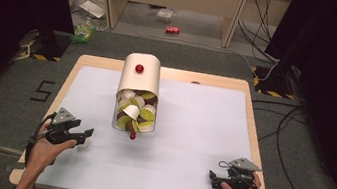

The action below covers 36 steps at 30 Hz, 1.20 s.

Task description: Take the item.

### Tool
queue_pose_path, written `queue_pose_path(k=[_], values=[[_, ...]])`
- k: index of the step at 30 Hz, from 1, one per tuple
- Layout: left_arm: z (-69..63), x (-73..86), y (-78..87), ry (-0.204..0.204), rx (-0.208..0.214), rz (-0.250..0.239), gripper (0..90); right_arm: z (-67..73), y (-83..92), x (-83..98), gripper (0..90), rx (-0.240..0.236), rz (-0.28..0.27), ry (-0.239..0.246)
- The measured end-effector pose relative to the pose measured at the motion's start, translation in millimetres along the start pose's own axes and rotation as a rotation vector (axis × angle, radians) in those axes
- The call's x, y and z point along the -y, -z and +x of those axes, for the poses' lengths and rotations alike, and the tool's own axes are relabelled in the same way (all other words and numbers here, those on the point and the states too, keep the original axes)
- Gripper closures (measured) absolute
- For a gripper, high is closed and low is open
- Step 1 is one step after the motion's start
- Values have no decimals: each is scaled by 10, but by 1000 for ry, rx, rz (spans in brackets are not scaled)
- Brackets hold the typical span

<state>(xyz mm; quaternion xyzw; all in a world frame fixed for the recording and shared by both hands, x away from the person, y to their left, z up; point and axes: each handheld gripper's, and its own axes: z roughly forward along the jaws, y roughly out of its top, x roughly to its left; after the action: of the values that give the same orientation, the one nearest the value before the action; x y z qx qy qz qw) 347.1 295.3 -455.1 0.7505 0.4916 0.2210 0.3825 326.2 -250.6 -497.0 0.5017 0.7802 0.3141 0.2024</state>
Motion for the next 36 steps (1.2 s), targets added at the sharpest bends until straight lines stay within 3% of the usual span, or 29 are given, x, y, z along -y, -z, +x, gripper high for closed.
queue_pose_path(k=[8, 19, 36], values=[[-22, -9, 36, 11, -7, -8, 226, -1, -1, 0, 4, -1, 0, 0], [-84, 3, 48, 14, 9, -10, 205, -3, 0, 0, 4, -4, -2, -3], [-284, -96, 147, -20, 58, -45, 187, -3, 0, 0, 4, -4, -2, -2]])
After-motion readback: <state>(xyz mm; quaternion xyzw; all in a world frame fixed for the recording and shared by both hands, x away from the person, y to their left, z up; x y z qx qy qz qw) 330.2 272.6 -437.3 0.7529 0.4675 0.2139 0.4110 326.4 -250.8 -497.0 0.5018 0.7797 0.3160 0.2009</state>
